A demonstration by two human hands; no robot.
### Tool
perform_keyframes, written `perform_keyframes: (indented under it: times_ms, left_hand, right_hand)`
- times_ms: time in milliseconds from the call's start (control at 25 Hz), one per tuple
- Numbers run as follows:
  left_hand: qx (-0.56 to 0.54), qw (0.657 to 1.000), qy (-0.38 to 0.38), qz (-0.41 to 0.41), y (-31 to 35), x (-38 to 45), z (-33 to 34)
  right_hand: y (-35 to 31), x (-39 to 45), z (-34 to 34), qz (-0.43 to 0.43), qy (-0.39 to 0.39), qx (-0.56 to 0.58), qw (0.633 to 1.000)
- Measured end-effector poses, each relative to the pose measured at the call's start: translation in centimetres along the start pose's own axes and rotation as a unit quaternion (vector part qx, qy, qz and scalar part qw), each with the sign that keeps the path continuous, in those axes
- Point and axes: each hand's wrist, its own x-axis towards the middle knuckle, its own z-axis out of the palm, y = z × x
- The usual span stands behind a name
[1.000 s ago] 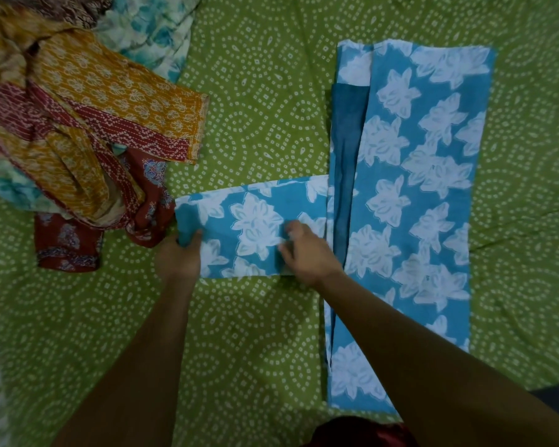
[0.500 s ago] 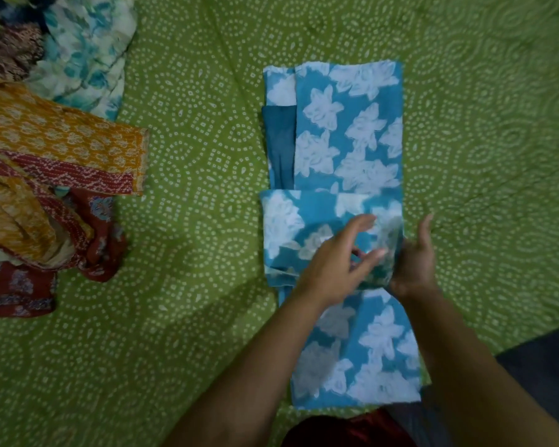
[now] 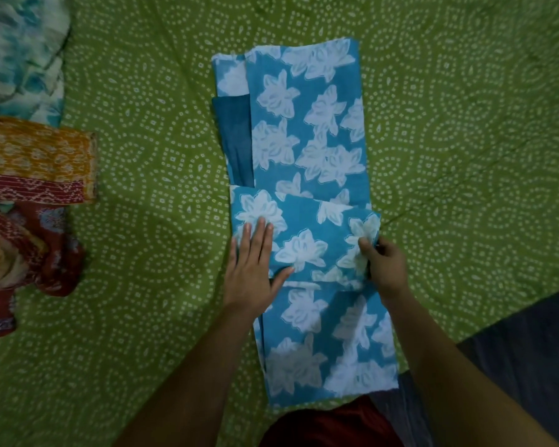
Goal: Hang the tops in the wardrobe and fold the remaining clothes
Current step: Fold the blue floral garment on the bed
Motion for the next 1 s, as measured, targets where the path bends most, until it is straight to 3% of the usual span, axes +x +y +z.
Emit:
perform_keyframes:
  times_ms: [160,320,400,480,560,600,640,680,720,760,840,880,920,1000]
  left_hand:
    - [-0.035,0.999,0.006,-0.008,1.3,0.5,-0.5]
    - [-0.002,0.999,-0.046,-0.002,1.2,1.0,0.4]
    - [-0.004,0.999,-0.053,0.001,1.2,1.4,0.6]
    - [-0.029,0.999,-0.044,0.014,0.8,1.6,0.4]
    - [-0.049,0.997,-0.041,0.049,-0.2,1.1,0.2]
    - [-0.044,0.995,-0.036,0.076,-1.0,0.4,0.2]
    - [-0.034,0.993,-0.036,0.111,-1.9,-0.5,0.0]
    - [-0.027,0.988,-0.04,0.149,-2.9,-1.5,0.0]
    - [-0.015,0.981,-0.046,0.188,-3.9,-2.4,0.0]
    - [0.012,0.973,-0.046,0.228,-4.6,-3.3,0.2]
    - [0.083,0.948,-0.054,0.302,-5.5,-4.0,1.0]
    - [0.111,0.937,-0.061,0.325,-5.4,-3.8,1.5]
    - [0.119,0.932,-0.058,0.338,-5.0,-3.5,2.3]
    - [0.107,0.933,-0.026,0.343,-3.8,-3.0,3.2]
  right_hand:
    - [-1.1,1.6,-0.7,-0.015,-0.003,0.001,1.0]
    - [-0.6,2.8,-0.8,0.064,-0.011,-0.082,0.995]
    - [-1.5,2.7,-0.1,0.117,-0.061,0.053,0.99]
    - [-3.6,2.2,1.2,0.157,-0.128,0.245,0.948]
    - [-4.4,1.7,2.1,0.131,-0.127,0.304,0.935]
    - [-4.1,1.4,1.7,0.075,-0.111,0.239,0.962]
    - [-3.5,0.9,0.5,-0.008,-0.092,0.101,0.991]
    - [-2.1,0.6,-1.3,-0.118,-0.091,-0.105,0.983]
    - [-0.3,0.4,-3.6,-0.237,-0.113,-0.315,0.912]
    - [1.3,0.4,-6.1,-0.345,-0.15,-0.482,0.791]
    - [3.9,0.4,-10.3,-0.485,-0.227,-0.649,0.54]
    - [4.7,0.6,-11.2,-0.507,-0.259,-0.679,0.463]
    - [4.9,1.3,-11.4,-0.518,-0.285,-0.687,0.423]
    - [4.4,2.9,-9.9,-0.541,-0.33,-0.661,0.402]
